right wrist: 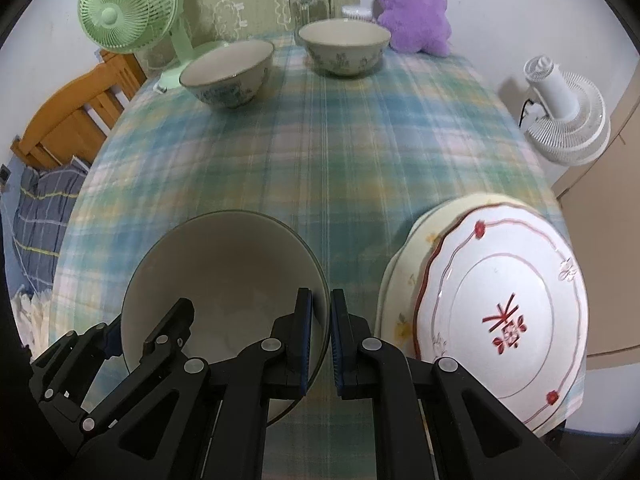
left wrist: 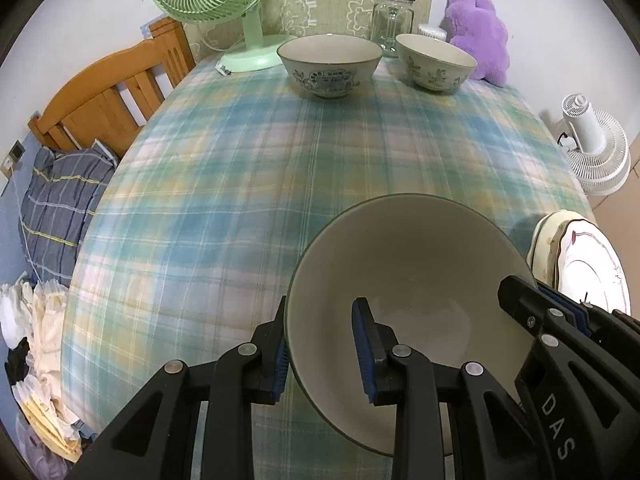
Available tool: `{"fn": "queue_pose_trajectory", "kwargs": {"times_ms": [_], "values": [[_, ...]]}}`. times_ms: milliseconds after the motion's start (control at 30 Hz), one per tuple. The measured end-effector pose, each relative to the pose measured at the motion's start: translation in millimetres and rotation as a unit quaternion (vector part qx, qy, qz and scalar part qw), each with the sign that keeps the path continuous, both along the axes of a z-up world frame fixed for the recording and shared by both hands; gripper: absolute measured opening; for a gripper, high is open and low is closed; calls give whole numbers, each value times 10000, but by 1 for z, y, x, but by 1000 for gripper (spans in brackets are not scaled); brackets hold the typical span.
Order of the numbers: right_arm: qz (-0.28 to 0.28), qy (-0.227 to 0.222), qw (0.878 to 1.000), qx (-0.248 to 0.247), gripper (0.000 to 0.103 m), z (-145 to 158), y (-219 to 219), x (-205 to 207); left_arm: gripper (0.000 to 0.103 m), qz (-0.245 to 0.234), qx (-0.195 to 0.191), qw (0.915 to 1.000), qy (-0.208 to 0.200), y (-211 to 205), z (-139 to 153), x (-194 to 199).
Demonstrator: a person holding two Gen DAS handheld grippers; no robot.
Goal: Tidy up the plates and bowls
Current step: 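Carry the beige bowl beside the plate stack and open the right gripper, then move the right gripper to the beige bowl by the green fan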
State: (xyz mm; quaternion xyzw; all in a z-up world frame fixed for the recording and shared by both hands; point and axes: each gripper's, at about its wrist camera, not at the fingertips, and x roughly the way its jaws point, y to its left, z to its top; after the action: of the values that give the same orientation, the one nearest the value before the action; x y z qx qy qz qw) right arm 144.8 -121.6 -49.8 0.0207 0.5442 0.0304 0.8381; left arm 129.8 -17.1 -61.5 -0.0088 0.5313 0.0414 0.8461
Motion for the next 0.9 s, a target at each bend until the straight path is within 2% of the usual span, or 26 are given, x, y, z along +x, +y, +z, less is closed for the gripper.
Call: {"fn": "queue_pose_trajectory", "kwargs": {"times_ms": [133,300,333,367,433,467,533,567,600,767,900], "values": [[89,-57,9999,-24,12,-1,0,-3,27,28,-3,10000,22,-2,2,-3],[79,-82,9999,53,13,-2,-3,-6,38,33,-90,9999,96,-2,-1,-7],[93,-72,9999,45,13,-2,-2,-7,44,32,-74,9999,100,-3,-1,-7],[105,-62,9999,41,14,-3,-2,-7,57,34,-60,9999,99,-3,-1,-8],[180,-68,9998,82,17,-4,-2,-8,70,47,-2,10000,68,-5,1,-9],[229,-76,9996,126,19,-3,-2,-8,74,44,68,10000,40,-6,2,-10],[320,-88,9994,113,33,-2,-2,-8,80,16,66,10000,19,-7,5,-11],[383,-96,9991,126,46,-2,-1,-8,81,22,63,10000,-25,-7,8,-13],[397,-109,9990,146,54,-1,-1,-9,81,30,72,10000,-48,-7,11,-14],[376,-204,9989,197,62,9,-3,-10,87,53,58,9999,-120,-2,23,-14],[327,-360,9987,153,63,22,-1,-11,88,-34,28,9997,-230,2,36,-12]]}}
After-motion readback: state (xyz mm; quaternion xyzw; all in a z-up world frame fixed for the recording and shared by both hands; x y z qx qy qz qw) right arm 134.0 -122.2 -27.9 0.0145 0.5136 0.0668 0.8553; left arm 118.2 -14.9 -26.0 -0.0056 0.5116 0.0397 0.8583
